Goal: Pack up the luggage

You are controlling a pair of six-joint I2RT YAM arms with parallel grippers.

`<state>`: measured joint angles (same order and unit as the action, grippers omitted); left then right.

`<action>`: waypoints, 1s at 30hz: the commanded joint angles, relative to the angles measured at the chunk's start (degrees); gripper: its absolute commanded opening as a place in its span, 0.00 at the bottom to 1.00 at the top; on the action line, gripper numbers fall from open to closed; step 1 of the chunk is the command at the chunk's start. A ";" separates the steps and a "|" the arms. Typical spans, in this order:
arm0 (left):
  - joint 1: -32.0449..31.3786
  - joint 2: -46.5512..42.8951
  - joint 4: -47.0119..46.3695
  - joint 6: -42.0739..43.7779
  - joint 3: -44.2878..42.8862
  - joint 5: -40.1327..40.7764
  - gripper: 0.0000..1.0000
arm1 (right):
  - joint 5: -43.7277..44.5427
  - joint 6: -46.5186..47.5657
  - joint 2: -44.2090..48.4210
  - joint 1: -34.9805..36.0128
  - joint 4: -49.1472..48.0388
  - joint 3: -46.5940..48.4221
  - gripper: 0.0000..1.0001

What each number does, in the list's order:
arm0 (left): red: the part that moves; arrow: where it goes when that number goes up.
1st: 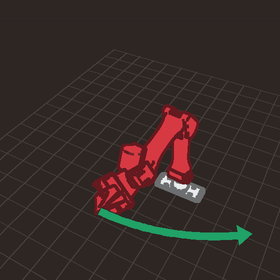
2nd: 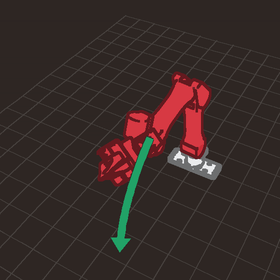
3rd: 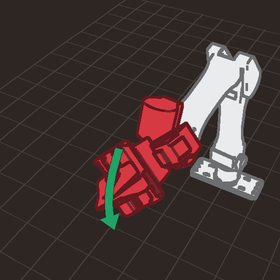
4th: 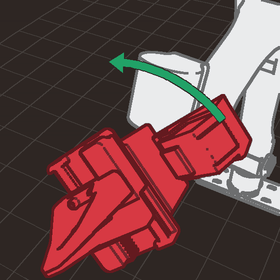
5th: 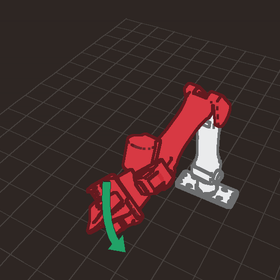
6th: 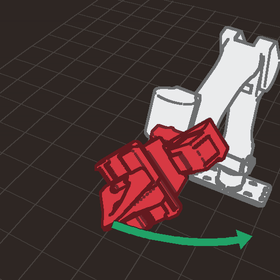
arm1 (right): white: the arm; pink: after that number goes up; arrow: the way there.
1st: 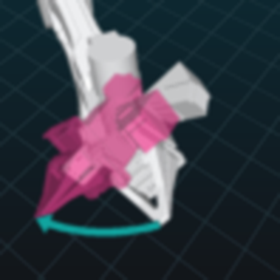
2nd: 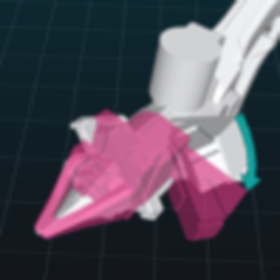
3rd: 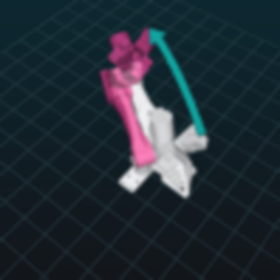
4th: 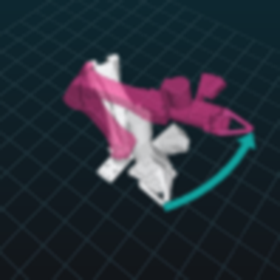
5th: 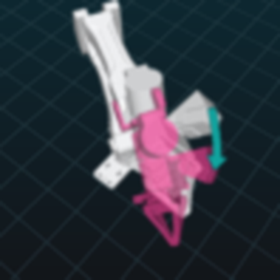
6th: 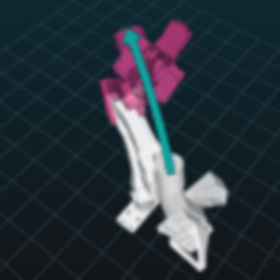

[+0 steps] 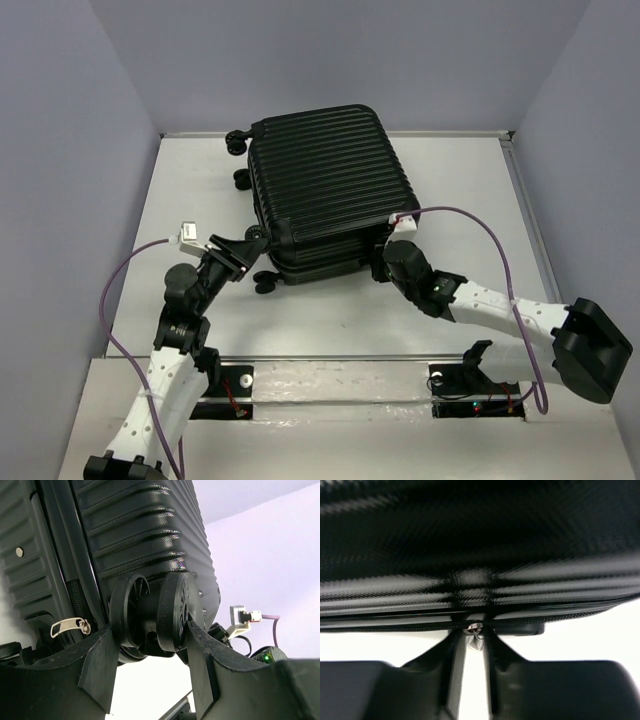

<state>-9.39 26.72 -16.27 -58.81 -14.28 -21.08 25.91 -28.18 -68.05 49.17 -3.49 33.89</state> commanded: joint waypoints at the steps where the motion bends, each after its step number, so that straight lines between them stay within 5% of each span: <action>1: -1.42 -1.14 1.16 5.37 -0.83 -1.68 0.06 | 2.22 -0.29 0.29 -0.12 -8.81 -0.14 0.07; 7: -3.70 -0.97 -0.42 4.32 -0.57 -0.89 0.06 | -6.83 0.33 -4.44 2.85 -16.98 -0.41 0.07; 13: -9.94 0.35 -1.66 2.73 -3.03 3.06 0.06 | -10.09 -0.56 -29.48 24.35 -19.46 16.70 0.07; 15: -12.32 0.35 -1.66 2.47 -3.82 4.12 0.06 | -11.58 -0.20 -33.37 25.54 -19.10 21.83 0.07; 21: -13.64 -0.62 -1.83 1.15 -3.65 5.43 0.06 | -4.82 0.59 -16.71 22.39 -20.77 8.16 0.07; 25: -15.22 1.84 -5.60 -0.43 -2.94 5.00 0.06 | -8.94 0.67 -5.09 16.59 -22.08 1.19 0.07; 30: -23.46 10.25 -12.01 -0.52 -7.84 11.31 0.06 | -23.58 3.49 -6.56 7.89 -30.78 0.03 0.07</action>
<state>-27.86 30.85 -17.56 -59.96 -15.62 -14.72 16.12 -26.30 -73.47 62.22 -22.72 33.28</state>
